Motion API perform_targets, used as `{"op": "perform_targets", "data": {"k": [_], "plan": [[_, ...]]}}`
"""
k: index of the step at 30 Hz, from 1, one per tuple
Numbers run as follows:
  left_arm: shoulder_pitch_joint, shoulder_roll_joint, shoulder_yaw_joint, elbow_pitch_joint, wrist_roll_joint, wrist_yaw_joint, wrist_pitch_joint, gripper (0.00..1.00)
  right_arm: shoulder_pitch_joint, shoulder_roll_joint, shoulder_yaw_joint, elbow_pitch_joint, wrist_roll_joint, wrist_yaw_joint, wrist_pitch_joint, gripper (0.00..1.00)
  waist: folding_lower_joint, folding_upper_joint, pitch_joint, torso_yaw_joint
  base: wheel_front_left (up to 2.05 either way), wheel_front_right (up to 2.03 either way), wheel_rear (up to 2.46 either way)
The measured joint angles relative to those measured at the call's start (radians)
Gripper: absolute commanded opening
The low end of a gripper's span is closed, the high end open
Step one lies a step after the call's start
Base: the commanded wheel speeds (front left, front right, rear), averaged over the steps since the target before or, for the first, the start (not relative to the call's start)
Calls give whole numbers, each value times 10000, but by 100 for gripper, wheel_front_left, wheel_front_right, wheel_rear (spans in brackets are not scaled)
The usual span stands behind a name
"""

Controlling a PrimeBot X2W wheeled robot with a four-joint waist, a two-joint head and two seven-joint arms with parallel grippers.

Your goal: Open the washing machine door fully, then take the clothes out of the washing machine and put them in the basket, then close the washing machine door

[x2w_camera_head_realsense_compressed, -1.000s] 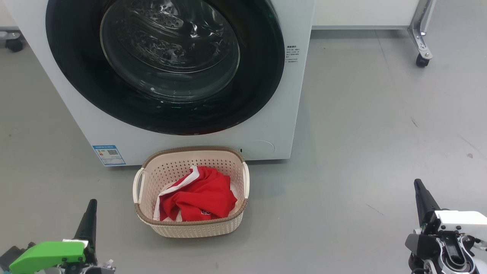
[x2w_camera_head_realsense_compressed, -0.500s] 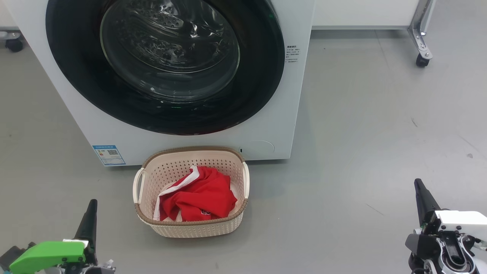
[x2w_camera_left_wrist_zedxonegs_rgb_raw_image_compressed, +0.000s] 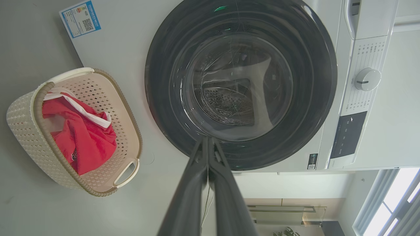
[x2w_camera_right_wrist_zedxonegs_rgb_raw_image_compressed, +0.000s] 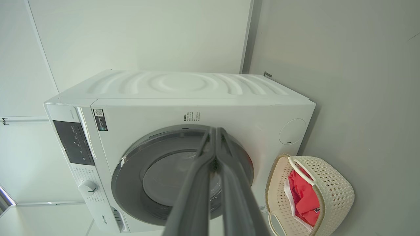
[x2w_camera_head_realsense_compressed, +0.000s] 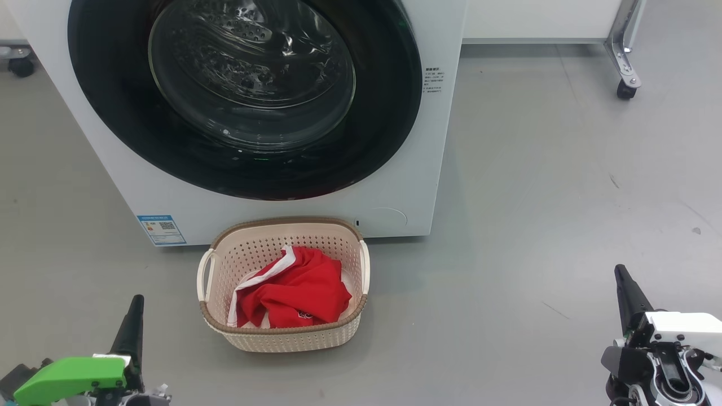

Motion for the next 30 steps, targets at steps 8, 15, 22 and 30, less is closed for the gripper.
{"op": "perform_targets", "data": {"k": [8,15,22,30], "plan": [[-4,-6,4,4,0,0,0,0,-5,0,-8,0,0,2,2,0,0,1,0,0,0,0,0],[-7,-12,12,6,0,-2,13,0,-18,0,-12,-2,0,2,2,0,0,0,0,0,0,0,0],[-10,-21,17,10,0,-2,13,0,-21,2,-17,-4,-2,2,2,0,0,0,0,0,0,0,0],[-13,-23,25,12,0,-2,50,0,-22,2,-31,-8,-2,2,2,0,0,0,0,0,0,0,0]]}}
